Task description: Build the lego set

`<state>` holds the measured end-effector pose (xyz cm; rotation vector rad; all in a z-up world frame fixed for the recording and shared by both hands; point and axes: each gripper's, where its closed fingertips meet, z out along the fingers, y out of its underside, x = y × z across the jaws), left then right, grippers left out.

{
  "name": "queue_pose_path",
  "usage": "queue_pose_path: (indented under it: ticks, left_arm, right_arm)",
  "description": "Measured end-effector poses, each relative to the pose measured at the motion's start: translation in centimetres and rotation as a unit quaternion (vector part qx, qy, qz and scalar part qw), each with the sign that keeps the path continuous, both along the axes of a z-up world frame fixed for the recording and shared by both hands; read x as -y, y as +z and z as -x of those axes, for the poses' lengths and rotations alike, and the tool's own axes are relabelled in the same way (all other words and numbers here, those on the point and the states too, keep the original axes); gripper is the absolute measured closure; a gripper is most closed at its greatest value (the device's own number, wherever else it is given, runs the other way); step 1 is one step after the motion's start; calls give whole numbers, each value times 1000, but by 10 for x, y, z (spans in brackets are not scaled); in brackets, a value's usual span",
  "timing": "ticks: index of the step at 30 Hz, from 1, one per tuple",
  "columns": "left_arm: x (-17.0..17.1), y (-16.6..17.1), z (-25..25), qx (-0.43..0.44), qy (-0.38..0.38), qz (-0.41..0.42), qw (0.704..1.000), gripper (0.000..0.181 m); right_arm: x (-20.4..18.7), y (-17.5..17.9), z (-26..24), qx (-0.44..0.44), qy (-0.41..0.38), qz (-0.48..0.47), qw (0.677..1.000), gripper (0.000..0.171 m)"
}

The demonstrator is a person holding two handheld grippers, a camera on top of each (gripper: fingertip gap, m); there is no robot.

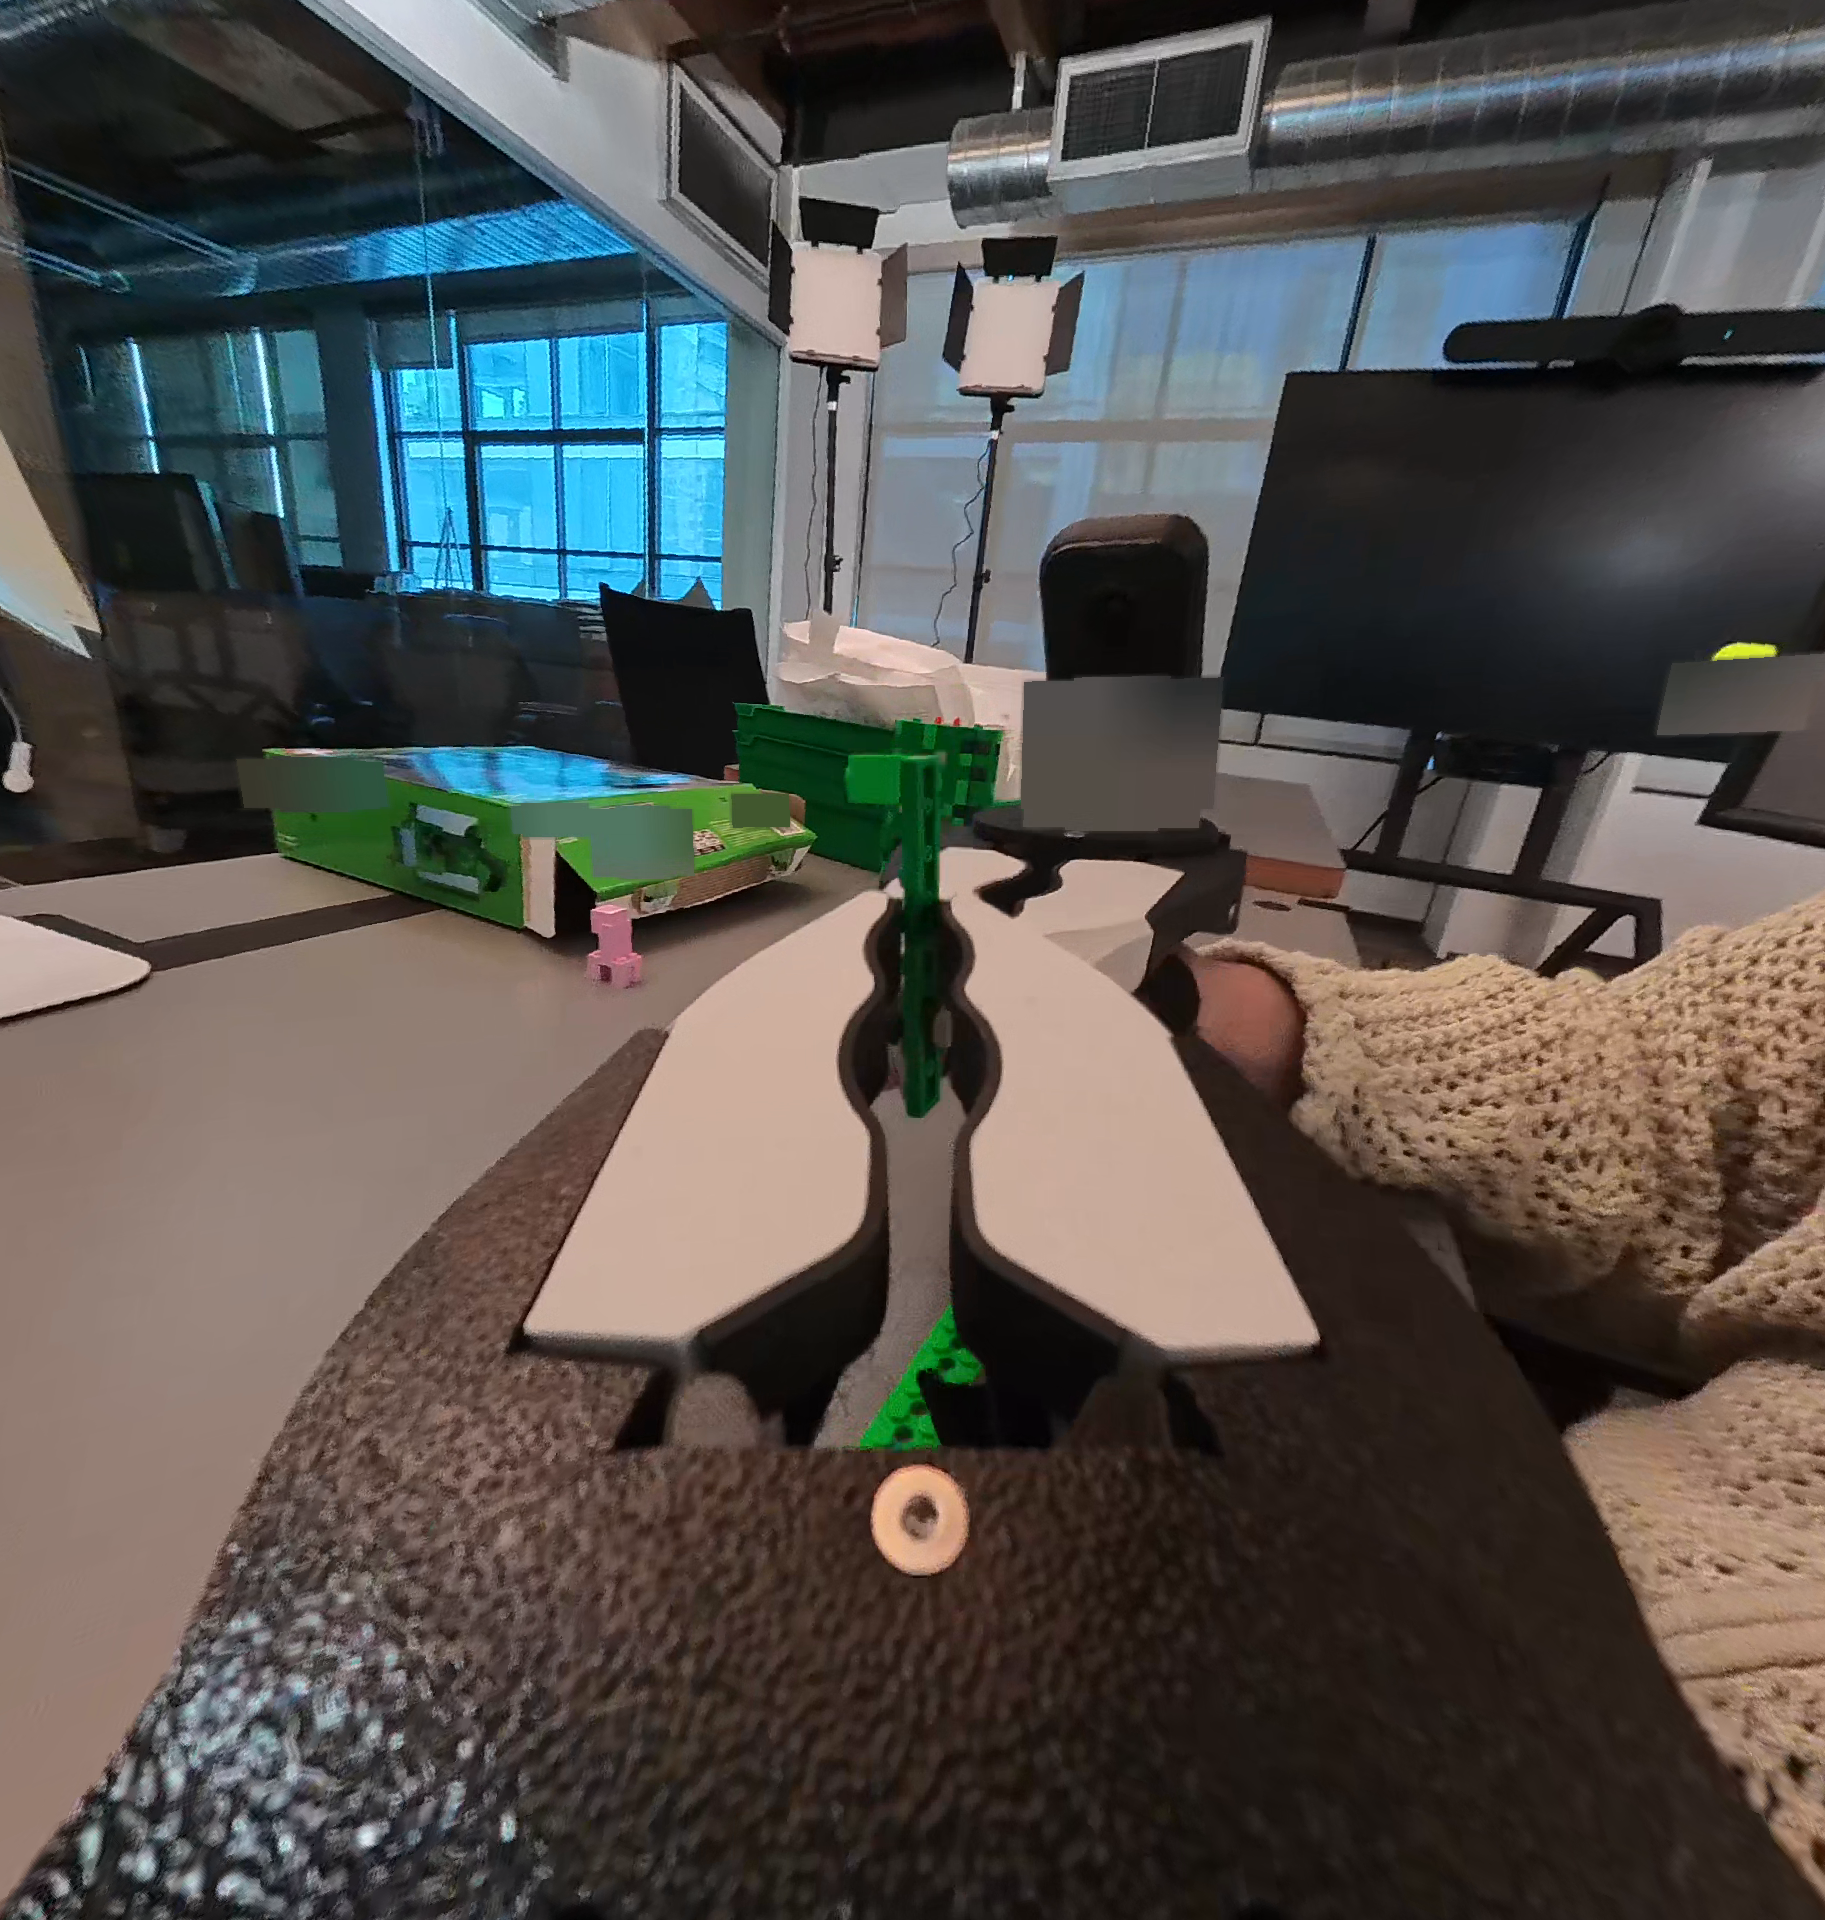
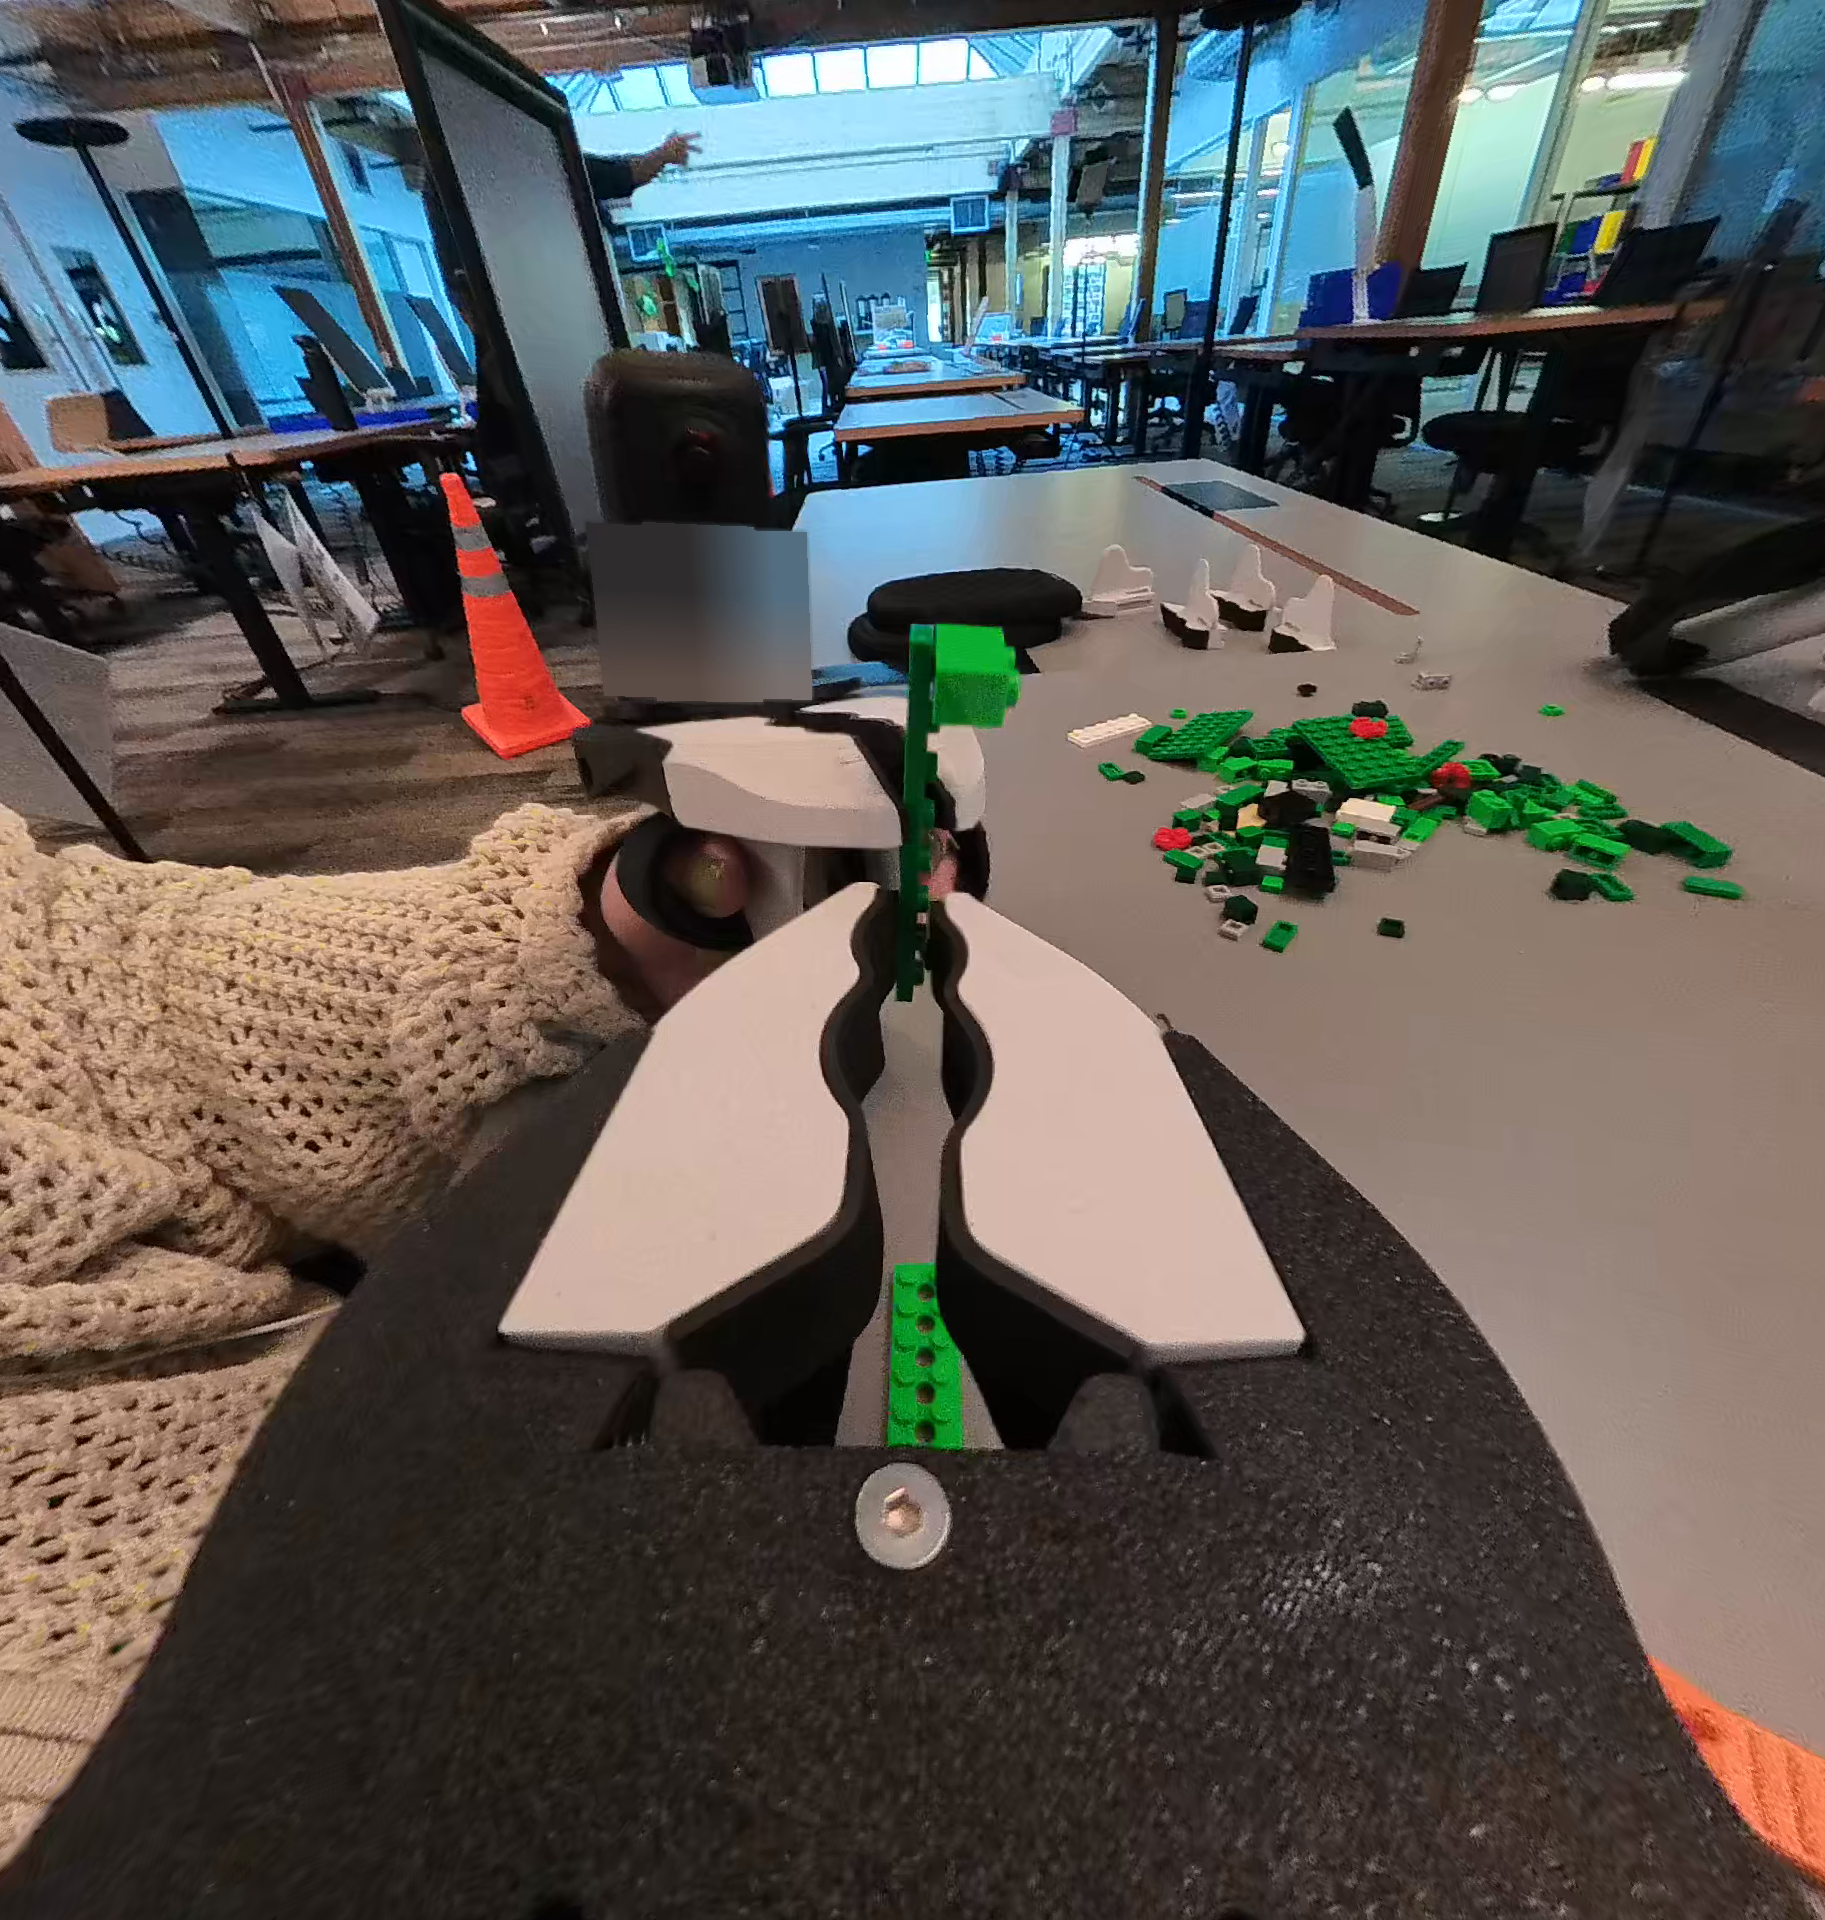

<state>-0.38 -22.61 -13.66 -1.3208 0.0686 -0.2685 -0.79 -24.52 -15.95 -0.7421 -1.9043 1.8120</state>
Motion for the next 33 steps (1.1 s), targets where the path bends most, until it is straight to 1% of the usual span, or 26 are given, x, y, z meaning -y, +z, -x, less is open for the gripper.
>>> queue_pose_path:
  ticks: [1,3,4,6,8,14,16,19,21,27,28,30,31,33]
  left_arm:
    - [-1,-2,0,-6,5,5,1000,176]
    - [-3,-6,4,-21,25,22,999,176]
    - [-4,-9,5,-31,33,29,999,176]
    - [-6,-13,3,-56,40,44,997,176]
    - [-9,-19,-4,-79,31,59,995,176]
    - [-13,-28,-13,-124,24,79,989,176]
    - [-13,-28,-14,-131,25,77,988,176]
    - [-13,-26,-17,-136,18,71,988,176]
    - [-13,-28,-18,-141,17,75,987,176]
    - [-13,-29,-21,-159,21,74,984,176]
    - [-14,-28,-21,-166,29,73,983,173]
    - [-16,-32,-19,-185,46,82,978,161]
    - [-17,-35,-19,-194,47,91,976,157]
    - [-20,-41,-25,-216,40,101,970,160]
  right_arm:
    - [-2,0,1,-1,-4,-3,1000,159]
    - [-8,2,3,-5,-14,-10,1000,134]
    - [-13,4,4,-12,-21,-16,1000,128]
    - [-18,12,0,-44,-21,-21,999,133]
    - [-21,18,-4,-68,-22,-26,997,142]
    - [-20,18,-9,-78,-9,-45,996,156]
    - [-21,18,-10,-81,-8,-54,995,155]
    - [-22,14,-12,-78,-6,-77,994,143]
    - [-21,14,-15,-82,7,-75,994,155]
    - [-21,13,-19,-96,18,-98,990,157]
    - [-21,14,-20,-103,18,-103,989,157]
    - [-20,15,-23,-107,25,-103,989,157]
    - [-19,17,-24,-109,28,-97,989,157]
    - [-18,17,-25,-108,34,-97,989,157]
